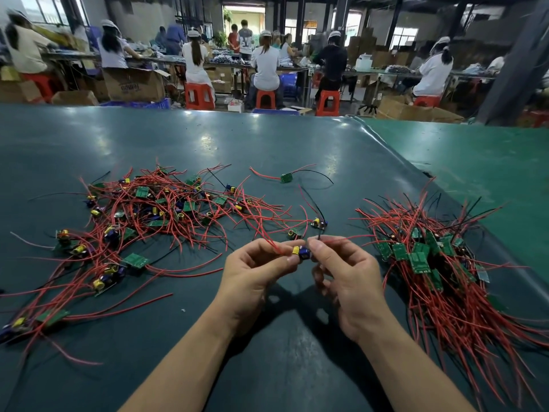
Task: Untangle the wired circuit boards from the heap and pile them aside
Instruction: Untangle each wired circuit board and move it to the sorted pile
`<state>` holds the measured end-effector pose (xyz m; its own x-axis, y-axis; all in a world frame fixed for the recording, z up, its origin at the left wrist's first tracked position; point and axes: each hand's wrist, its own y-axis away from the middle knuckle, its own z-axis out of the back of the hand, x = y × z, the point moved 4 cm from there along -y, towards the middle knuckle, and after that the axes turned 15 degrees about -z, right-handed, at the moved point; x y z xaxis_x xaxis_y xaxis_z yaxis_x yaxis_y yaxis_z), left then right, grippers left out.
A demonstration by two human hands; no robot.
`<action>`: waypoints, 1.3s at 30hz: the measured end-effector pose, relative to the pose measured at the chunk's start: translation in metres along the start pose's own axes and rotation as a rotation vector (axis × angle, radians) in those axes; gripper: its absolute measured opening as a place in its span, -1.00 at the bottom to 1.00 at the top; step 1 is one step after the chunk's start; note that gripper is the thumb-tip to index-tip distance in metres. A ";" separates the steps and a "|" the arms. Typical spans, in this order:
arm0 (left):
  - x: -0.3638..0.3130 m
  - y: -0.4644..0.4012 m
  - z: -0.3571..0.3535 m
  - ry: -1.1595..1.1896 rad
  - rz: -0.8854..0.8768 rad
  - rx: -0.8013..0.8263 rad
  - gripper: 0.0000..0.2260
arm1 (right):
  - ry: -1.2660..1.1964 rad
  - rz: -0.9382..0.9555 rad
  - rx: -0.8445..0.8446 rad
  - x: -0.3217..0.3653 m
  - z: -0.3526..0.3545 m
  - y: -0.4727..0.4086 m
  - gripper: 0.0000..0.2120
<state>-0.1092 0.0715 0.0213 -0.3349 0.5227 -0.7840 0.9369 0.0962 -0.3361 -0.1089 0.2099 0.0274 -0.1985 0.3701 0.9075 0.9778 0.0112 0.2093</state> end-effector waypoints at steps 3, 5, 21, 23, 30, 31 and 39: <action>-0.001 -0.001 0.000 0.131 0.039 -0.048 -0.83 | 0.022 0.059 0.051 0.003 -0.002 0.004 -0.85; 0.000 -0.001 -0.001 0.157 0.057 -0.025 -0.81 | 0.028 0.052 0.068 0.003 -0.003 0.004 -0.85; -0.002 0.003 -0.002 -0.015 0.011 -0.028 -0.78 | -0.338 0.079 -0.252 0.015 0.028 -0.012 -0.70; -0.003 0.002 0.000 0.029 0.004 -0.041 -0.81 | -0.346 0.139 -0.316 0.020 0.035 -0.011 -0.70; -0.006 0.000 0.004 0.132 -0.004 -0.115 -0.72 | -0.381 0.352 -0.495 0.030 0.050 -0.005 -0.79; -0.006 -0.002 0.008 0.157 -0.011 -0.159 -0.76 | -0.407 0.368 -0.522 0.032 0.054 -0.004 -0.77; -0.004 -0.003 0.007 0.042 -0.061 -0.166 -0.89 | 0.499 0.821 -0.360 0.024 0.009 0.018 -0.93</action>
<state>-0.1109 0.0636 0.0217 -0.3900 0.5465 -0.7411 0.9200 0.2652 -0.2886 -0.0955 0.2275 0.0495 0.4368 -0.2914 0.8510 0.7629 -0.3813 -0.5221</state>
